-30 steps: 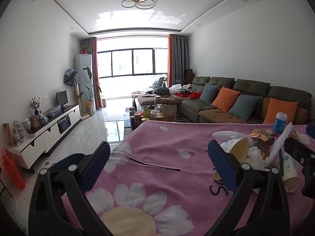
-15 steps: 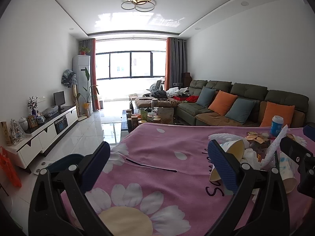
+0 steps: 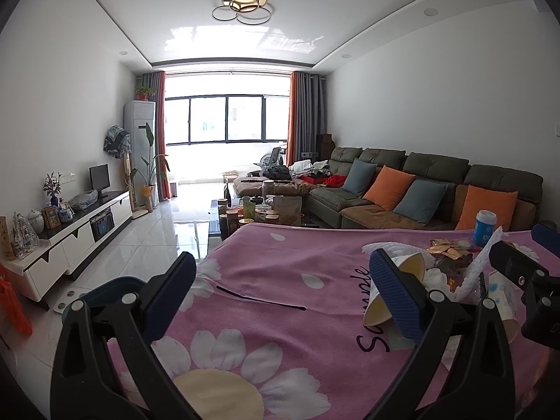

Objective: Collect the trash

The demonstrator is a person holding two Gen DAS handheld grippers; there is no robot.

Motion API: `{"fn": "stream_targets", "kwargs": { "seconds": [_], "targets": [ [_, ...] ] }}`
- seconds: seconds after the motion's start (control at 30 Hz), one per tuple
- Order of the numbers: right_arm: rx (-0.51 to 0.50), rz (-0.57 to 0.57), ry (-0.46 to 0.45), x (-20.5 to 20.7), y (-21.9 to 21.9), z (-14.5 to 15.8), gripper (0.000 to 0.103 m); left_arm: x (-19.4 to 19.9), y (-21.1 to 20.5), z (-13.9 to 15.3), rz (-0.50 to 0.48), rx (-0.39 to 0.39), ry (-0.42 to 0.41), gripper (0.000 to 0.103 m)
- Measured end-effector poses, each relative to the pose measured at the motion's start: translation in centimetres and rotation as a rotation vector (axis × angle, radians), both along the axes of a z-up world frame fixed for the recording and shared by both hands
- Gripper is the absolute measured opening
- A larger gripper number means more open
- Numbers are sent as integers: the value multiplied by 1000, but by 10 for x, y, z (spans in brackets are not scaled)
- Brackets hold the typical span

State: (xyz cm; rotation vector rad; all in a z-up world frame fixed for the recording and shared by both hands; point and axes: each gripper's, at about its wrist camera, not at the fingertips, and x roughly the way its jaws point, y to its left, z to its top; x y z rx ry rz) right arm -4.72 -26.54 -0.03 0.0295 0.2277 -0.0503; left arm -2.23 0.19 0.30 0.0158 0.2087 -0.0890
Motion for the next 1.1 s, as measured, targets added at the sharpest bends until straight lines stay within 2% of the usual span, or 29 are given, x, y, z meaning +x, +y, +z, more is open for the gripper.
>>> {"fn": "stream_targets", "kwargs": {
  "seconds": [1.1],
  "targets": [
    [0,2,3,2,2,-5,96,1,-1,-1,-5,0,1,98]
  ]
}}
